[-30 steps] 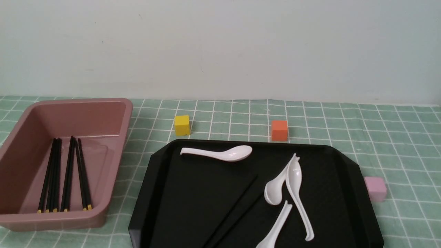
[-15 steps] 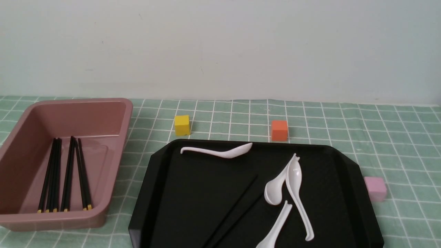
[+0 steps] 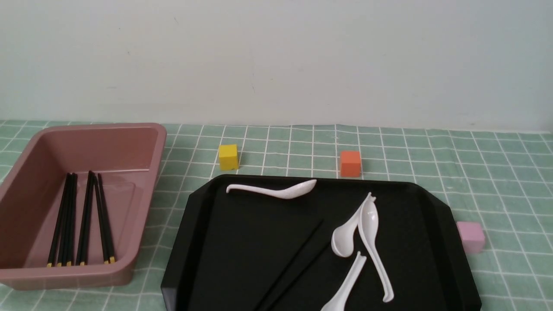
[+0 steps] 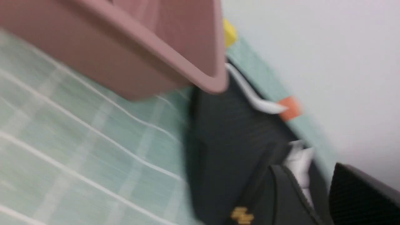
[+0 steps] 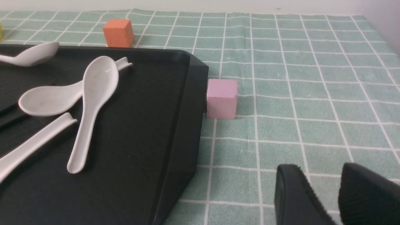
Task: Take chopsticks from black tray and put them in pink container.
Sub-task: 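Reach over to the black tray and grasp a pair of chopsticks with the left gripper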
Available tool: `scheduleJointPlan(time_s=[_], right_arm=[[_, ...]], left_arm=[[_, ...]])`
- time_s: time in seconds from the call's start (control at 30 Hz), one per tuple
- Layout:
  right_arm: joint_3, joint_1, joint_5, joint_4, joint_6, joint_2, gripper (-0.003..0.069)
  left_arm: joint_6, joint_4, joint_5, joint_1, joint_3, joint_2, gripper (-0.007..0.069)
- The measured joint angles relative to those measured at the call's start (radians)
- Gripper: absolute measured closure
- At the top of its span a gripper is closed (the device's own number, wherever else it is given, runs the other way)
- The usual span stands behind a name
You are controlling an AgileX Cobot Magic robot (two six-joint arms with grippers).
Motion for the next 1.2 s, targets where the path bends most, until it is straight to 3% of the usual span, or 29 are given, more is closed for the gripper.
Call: scheduleJointPlan(time_s=[0.1, 0.27, 0.37, 0.43, 0.47, 0.5, 0.6, 0.87, 0.97, 1.2], right_arm=[[0.000, 0.000, 0.000, 0.000, 0.000, 0.000, 0.0419], [0.000, 0.000, 0.000, 0.000, 0.000, 0.000, 0.0419], [0.000, 0.000, 0.000, 0.000, 0.000, 0.000, 0.0419], [0.000, 0.000, 0.000, 0.000, 0.000, 0.000, 0.0419], [0.000, 0.000, 0.000, 0.000, 0.000, 0.000, 0.0419], [0.000, 0.000, 0.000, 0.000, 0.000, 0.000, 0.0419], [0.000, 0.000, 0.000, 0.000, 0.000, 0.000, 0.0419], [0.000, 0.000, 0.000, 0.000, 0.000, 0.000, 0.0419], [0.000, 0.000, 0.000, 0.000, 0.000, 0.000, 0.0419], [0.000, 0.000, 0.000, 0.000, 0.000, 0.000, 0.0419]], left_arm=[[-0.039, -0.136, -0.028, 0.000, 0.000, 0.000, 0.0386], [-0.051, -0.221, -0.182, 0.000, 0.000, 0.000, 0.0396], [-0.054, -0.251, -0.250, 0.000, -0.016, 0.000, 0.0445], [-0.013, -0.243, -0.241, 0.000, -0.089, 0.000, 0.0535], [0.049, -0.216, -0.204, 0.000, -0.182, 0.027, 0.0613], [0.078, -0.200, -0.168, 0.000, -0.248, 0.067, 0.0637], [0.163, -0.141, -0.033, 0.000, -0.408, 0.221, 0.0637], [0.369, 0.062, 0.713, 0.000, -0.828, 0.987, 0.0637], [0.398, 0.066, 0.776, -0.021, -0.888, 1.203, 0.0637], [0.397, 0.070, 0.657, -0.246, -0.930, 1.492, 0.0637]])
